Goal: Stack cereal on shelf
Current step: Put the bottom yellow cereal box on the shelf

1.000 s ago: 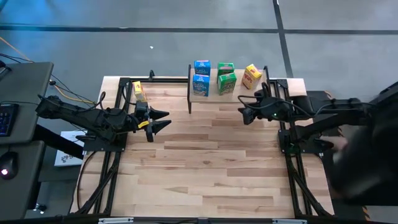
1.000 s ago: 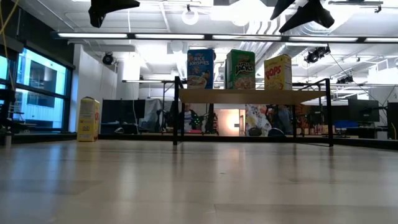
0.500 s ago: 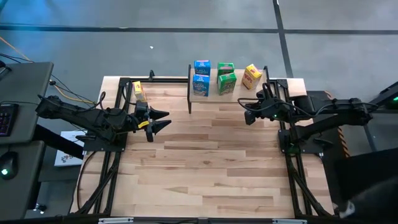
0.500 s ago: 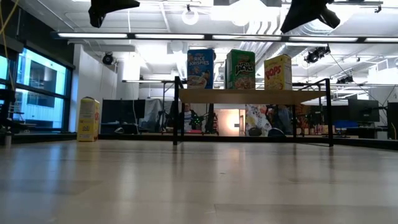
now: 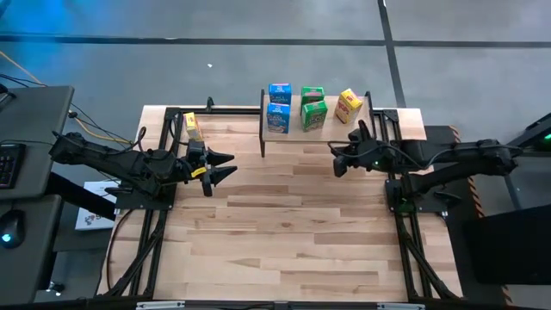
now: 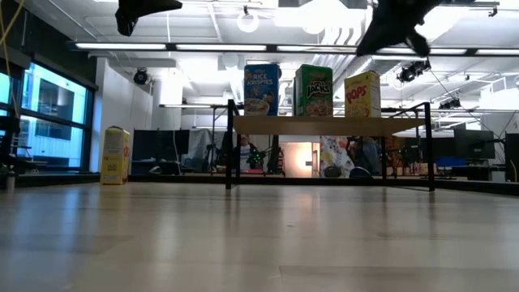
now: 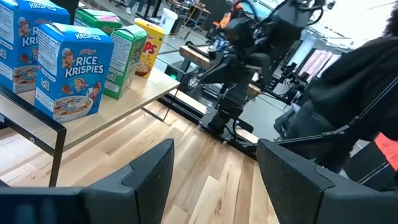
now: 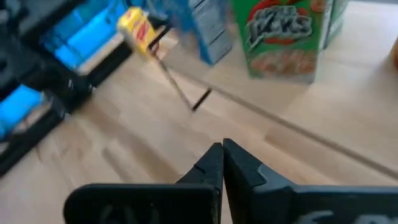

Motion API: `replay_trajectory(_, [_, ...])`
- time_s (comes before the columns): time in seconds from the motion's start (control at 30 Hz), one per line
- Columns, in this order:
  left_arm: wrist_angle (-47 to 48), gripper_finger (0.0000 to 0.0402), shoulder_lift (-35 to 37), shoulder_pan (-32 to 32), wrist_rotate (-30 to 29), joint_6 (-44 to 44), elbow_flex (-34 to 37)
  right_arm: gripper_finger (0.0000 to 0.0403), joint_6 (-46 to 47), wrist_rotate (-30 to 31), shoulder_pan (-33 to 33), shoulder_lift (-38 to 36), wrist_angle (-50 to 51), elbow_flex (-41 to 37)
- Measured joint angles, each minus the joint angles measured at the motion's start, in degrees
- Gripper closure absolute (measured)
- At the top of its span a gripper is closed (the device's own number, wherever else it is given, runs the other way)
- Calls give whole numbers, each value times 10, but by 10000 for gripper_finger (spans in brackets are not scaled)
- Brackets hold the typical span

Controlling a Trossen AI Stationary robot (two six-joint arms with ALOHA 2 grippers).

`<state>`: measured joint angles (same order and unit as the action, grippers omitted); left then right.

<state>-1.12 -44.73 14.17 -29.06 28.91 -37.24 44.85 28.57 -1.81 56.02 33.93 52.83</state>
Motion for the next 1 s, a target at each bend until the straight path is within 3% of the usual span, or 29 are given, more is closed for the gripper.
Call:
replay_trajectory(0.1, [0,181,0,0,0,0,0,402,-9,11,31,-6,-54,-32])
replay_trajectory(0.3, [0,181,0,0,0,0,0,403,-1,60,102,-10,-17,-34])
replay_trajectory(0.53, [1,181,0,0,-15,-2,0,403,-49,-16,192,-3,-16,-32])
replay_trajectory(1.0, [1,181,0,0,-18,-1,0,403,-94,-65,303,13,-29,-32])
